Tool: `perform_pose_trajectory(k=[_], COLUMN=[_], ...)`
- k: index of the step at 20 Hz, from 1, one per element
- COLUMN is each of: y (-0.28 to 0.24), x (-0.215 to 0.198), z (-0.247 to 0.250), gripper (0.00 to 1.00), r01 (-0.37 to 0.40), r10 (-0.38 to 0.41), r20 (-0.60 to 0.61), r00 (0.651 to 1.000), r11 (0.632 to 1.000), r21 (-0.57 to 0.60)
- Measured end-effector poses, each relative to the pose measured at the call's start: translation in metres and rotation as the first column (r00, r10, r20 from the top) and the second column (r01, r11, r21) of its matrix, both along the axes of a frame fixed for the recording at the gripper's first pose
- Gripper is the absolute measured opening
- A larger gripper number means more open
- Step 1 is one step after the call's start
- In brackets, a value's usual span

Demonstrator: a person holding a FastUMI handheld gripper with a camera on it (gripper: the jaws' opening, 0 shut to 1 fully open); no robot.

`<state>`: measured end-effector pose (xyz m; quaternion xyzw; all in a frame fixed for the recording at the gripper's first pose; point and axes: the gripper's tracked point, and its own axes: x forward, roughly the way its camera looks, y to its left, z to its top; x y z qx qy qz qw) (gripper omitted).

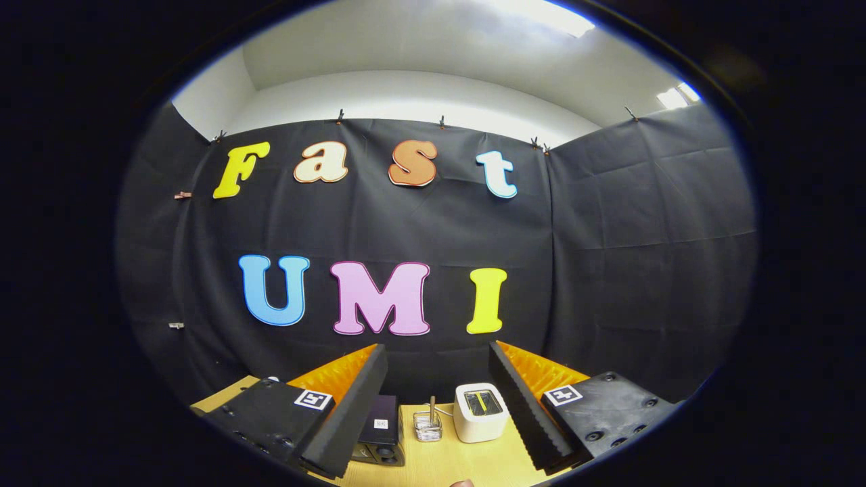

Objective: Open the toaster oven, put the food inside, and close the toaster oven door.

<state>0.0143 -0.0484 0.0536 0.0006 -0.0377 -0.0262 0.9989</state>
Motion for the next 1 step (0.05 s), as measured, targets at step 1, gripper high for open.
perform_pose_trajectory(k=[1], y=[-0.0016], x=[0.0005], z=[-0.0034], gripper=[0.98], r01=[0.003], r10=[-0.003], r20=[-0.002], r00=[1.000], r11=[1.000], r21=[0.003])
